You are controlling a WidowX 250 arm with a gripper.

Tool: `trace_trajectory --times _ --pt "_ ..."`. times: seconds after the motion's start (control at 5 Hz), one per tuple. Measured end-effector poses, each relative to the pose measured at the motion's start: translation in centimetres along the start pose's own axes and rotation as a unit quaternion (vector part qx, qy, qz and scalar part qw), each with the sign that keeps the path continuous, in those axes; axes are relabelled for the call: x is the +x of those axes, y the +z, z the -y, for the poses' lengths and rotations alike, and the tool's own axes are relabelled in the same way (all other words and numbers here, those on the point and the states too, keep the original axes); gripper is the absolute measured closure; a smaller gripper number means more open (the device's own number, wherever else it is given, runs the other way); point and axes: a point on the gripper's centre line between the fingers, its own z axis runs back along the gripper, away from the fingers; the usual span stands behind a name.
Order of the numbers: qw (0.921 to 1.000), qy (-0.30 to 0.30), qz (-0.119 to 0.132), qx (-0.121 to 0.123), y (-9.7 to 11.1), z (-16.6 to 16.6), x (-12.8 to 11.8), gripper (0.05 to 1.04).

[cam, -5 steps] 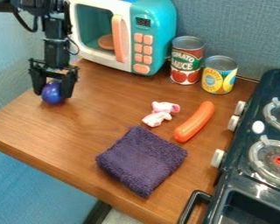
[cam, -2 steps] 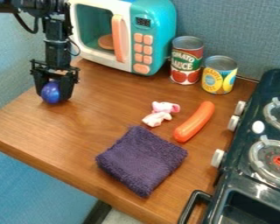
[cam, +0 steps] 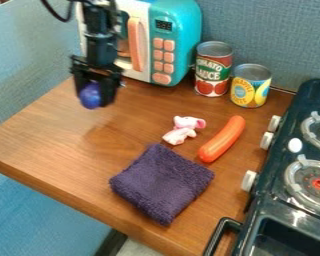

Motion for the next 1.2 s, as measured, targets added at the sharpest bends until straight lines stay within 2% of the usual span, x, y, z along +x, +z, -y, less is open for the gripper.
trace_trajectory --times 0.2,0.4,0.6,1.0,1.2 --pt "0.9982 -0.060 0.009 -0.006 0.0 2.6 0.9 0.248" --pt "0.9946 -0.103 0.007 -0.011 -0.3 4.8 1.9 0.248" --pt "0.9917 -0.127 -0.019 -0.005 -1.8 6.5 2.4 0.248" --pt "0.9923 -0.117 -0.038 -0.002 -2.7 6.3 2.5 0.248" --pt "0.9929 -0.112 -0.040 0.000 -2.7 6.2 2.4 0.248"
